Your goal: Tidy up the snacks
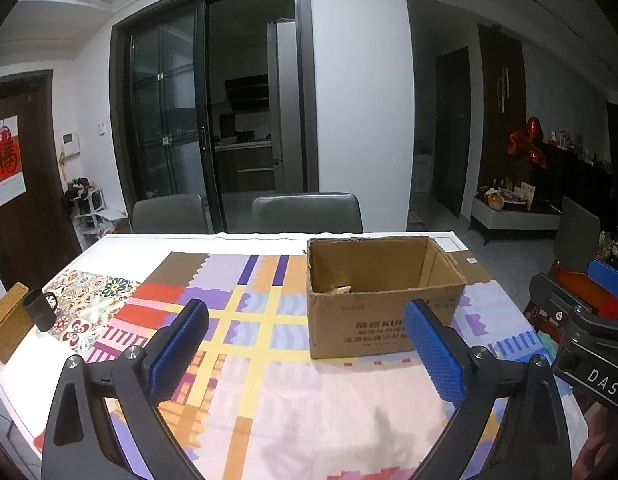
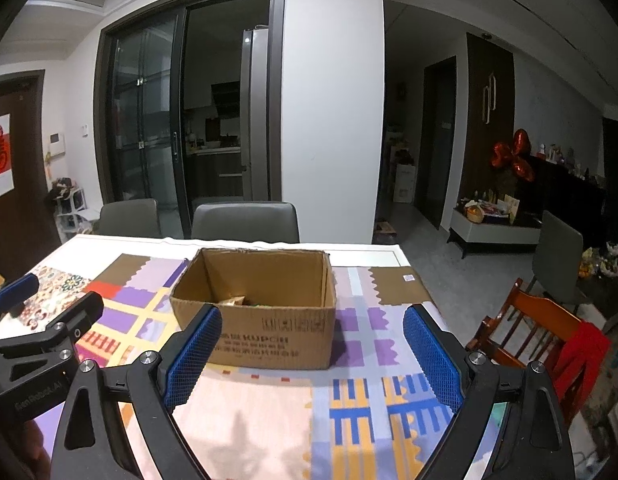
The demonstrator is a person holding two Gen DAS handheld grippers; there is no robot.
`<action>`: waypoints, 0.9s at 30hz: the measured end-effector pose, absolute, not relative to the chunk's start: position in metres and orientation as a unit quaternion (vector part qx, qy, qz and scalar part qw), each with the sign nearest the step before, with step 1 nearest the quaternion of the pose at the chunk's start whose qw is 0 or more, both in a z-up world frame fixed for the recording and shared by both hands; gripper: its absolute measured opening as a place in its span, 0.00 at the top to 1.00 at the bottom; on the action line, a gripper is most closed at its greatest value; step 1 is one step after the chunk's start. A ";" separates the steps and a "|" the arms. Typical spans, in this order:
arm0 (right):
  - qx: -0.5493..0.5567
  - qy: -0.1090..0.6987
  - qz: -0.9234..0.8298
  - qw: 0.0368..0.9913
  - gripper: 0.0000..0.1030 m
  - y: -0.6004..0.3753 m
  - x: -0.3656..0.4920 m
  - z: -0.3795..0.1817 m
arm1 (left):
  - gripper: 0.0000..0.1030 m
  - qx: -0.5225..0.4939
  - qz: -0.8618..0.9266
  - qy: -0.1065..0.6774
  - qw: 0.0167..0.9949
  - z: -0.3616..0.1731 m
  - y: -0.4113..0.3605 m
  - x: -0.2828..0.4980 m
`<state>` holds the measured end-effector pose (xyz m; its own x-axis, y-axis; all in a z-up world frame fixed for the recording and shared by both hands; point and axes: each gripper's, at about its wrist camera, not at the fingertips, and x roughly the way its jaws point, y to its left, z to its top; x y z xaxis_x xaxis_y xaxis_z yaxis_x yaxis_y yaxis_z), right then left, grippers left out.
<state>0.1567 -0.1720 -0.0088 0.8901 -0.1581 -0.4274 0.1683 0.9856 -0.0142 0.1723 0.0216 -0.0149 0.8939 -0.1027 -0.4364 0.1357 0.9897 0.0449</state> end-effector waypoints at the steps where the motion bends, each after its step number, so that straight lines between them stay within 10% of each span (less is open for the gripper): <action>1: 0.012 0.218 -0.085 0.972 0.10 -0.172 0.152 -0.009 | 0.00 0.038 -0.061 0.221 0.973 -0.015 0.022 0.167; 27: 0.029 0.241 -0.088 0.966 0.10 -0.159 0.054 -0.038 | 0.00 0.043 -0.051 0.228 0.971 -0.041 0.050 0.081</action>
<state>0.0545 -0.1586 -0.0383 0.8687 -0.1561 -0.4702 0.1839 0.9829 0.0134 0.0810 0.0497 -0.0408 0.8911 -0.0791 -0.4469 0.1183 0.9911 0.0604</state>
